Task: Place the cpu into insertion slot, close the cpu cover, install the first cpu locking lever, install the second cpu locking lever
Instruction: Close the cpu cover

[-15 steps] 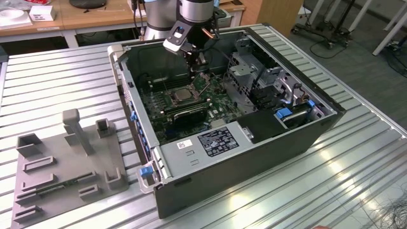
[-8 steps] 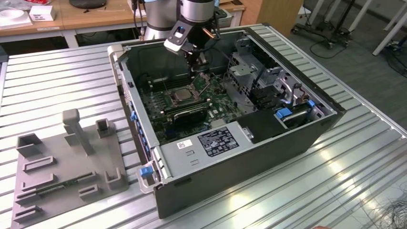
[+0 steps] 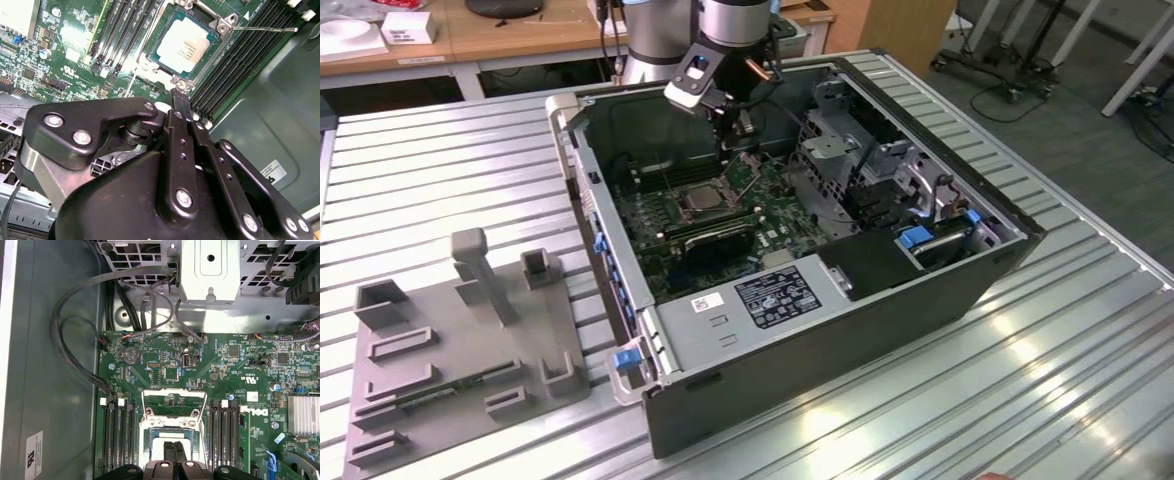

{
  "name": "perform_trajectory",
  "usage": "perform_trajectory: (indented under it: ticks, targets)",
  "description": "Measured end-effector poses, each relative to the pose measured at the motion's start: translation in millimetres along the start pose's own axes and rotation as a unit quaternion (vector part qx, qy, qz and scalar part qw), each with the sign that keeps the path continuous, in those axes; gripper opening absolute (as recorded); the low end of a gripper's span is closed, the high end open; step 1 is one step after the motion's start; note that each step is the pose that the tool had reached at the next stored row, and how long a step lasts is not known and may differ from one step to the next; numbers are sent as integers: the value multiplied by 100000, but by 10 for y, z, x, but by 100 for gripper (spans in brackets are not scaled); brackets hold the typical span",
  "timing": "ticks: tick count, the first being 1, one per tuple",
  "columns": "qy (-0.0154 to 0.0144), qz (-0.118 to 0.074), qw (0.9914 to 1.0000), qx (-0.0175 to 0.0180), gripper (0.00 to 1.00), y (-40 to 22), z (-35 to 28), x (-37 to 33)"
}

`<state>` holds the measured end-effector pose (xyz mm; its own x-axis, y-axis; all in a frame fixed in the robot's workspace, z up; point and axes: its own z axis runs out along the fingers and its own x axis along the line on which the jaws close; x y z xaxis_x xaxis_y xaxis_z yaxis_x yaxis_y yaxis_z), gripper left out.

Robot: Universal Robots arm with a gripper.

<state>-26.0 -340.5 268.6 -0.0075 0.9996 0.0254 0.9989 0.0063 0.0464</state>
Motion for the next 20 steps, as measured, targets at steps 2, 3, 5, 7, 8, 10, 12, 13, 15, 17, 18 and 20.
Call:
perform_trajectory:
  ticks: [2,3,5,7,8,10,12,13,15,17,18,20]
  targets:
    - [-4,-2,100000,3,11,0,0,0]
    - [-4,-4,100000,4,11,1,0,0]
    - [-1,-13,100000,2,11,8,0,0]
    - [-2,-5,100000,14,11,28,1,0]
    - [-2,-2,100000,25,11,45,3,0]
    - [3,-1,100000,51,11,85,6,-1]
    - [1,2,100000,66,11,132,10,-1]
    - [0,0,100000,79,11,157,12,-1]
    - [-3,1,100000,99,11,204,15,-2]
    - [-5,2,100000,112,11,243,18,-2]
    - [-7,2,100000,116,11,263,20,-2]
    - [-15,1,100000,122,11,300,22,-2]
